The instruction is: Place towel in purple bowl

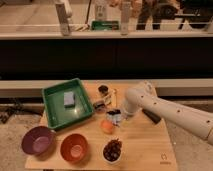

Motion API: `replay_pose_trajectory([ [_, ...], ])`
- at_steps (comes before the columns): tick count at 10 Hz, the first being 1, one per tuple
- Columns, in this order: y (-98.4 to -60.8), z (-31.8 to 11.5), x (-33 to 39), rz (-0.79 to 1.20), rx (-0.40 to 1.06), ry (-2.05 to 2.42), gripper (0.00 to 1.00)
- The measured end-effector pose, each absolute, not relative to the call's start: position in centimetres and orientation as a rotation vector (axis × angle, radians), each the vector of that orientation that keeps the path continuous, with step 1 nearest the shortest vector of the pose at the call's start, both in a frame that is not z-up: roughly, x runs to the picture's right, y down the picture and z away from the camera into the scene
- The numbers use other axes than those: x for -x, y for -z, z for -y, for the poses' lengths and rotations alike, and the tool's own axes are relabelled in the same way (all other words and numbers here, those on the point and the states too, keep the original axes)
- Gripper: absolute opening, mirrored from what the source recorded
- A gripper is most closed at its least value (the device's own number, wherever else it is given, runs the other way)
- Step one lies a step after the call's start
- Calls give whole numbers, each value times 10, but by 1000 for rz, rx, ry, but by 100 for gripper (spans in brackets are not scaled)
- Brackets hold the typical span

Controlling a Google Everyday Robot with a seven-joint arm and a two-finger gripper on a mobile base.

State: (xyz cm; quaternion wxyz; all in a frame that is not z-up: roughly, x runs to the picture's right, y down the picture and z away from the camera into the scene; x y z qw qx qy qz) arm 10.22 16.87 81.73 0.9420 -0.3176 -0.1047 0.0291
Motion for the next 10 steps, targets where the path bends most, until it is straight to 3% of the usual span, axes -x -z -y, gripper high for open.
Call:
replay_pose_trajectory([
  [8,-849,-195,-103,213,720,-97,80],
  [10,-856,-200,-101,213,735,-103,72],
])
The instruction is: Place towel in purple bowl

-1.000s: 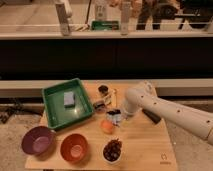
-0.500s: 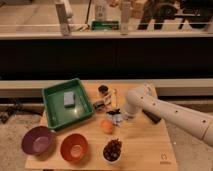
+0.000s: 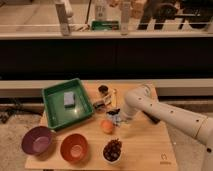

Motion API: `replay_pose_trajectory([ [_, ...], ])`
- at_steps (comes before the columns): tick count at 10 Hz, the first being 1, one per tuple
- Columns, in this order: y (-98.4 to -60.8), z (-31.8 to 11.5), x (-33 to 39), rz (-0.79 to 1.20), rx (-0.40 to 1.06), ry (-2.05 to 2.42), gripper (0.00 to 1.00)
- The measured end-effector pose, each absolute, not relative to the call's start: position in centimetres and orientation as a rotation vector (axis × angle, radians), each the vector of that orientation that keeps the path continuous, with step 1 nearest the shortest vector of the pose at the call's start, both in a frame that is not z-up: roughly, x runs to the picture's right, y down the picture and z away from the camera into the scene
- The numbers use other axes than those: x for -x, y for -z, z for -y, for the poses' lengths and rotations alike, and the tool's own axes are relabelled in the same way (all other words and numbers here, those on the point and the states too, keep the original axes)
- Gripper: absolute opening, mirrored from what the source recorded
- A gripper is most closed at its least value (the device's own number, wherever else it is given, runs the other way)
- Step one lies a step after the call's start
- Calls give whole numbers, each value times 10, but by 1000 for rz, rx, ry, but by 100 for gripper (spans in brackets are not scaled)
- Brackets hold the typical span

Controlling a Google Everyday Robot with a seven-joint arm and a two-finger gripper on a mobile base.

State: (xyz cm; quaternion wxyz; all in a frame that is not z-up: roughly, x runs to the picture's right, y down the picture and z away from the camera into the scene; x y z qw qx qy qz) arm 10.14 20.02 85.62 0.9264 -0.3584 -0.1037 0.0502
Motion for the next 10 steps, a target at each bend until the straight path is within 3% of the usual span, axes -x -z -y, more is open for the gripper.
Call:
replay_pose_trajectory([
  [7,-860,-204,-99,195,756,-89,5],
  [10,-858,-209,-97,168,756,-51,0],
])
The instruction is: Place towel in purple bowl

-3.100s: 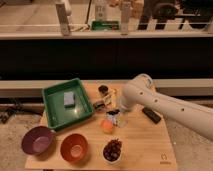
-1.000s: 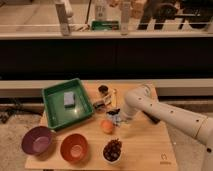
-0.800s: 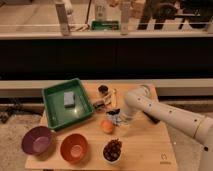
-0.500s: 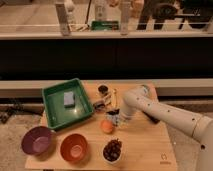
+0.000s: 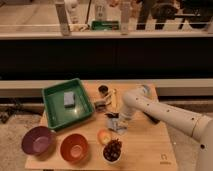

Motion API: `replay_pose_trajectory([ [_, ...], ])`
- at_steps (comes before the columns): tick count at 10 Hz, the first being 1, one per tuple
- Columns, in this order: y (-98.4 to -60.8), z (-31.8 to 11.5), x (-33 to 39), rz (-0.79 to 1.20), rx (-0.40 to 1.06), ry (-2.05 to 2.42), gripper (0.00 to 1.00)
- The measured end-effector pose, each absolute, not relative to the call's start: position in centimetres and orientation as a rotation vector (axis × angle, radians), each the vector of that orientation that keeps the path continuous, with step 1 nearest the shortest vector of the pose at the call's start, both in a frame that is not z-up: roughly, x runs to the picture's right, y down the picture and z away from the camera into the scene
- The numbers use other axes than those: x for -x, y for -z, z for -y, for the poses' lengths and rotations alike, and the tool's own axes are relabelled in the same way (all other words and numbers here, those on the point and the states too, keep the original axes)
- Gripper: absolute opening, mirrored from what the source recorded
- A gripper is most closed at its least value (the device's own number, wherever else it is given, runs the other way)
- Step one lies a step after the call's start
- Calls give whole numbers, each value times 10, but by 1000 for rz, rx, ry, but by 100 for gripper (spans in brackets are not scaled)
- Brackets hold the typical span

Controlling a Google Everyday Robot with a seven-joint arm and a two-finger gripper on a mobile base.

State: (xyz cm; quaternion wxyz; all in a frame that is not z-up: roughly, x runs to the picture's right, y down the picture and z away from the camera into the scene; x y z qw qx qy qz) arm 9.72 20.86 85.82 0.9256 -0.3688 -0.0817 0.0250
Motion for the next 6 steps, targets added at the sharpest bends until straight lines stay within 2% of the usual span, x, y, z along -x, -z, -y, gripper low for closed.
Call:
replay_pose_trajectory([
  [6,-856,-211,-95,136,752,-17,0],
])
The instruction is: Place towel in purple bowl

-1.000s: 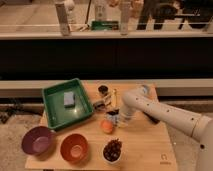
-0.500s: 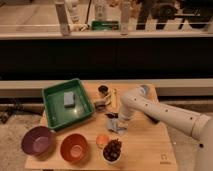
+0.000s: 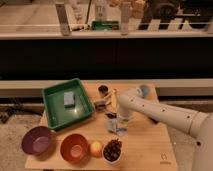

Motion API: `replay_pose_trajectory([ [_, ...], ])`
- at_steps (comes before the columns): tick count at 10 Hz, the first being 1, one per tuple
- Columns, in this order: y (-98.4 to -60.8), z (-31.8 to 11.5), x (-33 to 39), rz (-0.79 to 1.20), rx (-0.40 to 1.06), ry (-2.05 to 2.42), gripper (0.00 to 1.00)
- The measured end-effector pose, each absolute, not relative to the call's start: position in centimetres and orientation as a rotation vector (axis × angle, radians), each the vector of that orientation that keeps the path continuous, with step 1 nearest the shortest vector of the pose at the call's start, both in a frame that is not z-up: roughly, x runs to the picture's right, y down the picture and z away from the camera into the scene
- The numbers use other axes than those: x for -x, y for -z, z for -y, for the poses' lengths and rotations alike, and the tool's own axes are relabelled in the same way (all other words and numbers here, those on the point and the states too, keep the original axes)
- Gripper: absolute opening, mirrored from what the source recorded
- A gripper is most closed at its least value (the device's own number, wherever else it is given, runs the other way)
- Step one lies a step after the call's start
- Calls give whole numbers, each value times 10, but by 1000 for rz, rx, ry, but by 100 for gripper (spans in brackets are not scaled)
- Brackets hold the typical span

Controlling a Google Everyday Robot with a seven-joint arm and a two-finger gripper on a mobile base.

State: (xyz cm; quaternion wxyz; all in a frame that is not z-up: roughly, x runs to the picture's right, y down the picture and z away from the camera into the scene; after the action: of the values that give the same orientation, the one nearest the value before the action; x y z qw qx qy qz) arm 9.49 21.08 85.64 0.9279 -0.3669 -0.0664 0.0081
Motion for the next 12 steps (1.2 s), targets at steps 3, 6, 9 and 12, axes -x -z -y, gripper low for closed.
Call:
replay_pose_trajectory([
  [3,-854,-208,-94,157,742,-22,23],
  [6,-832,-182,-84,240,691,-28,53],
  [9,-824,-175,-77,281,667,-4,77],
  [12,-826,-180,-71,301,675,59,78],
])
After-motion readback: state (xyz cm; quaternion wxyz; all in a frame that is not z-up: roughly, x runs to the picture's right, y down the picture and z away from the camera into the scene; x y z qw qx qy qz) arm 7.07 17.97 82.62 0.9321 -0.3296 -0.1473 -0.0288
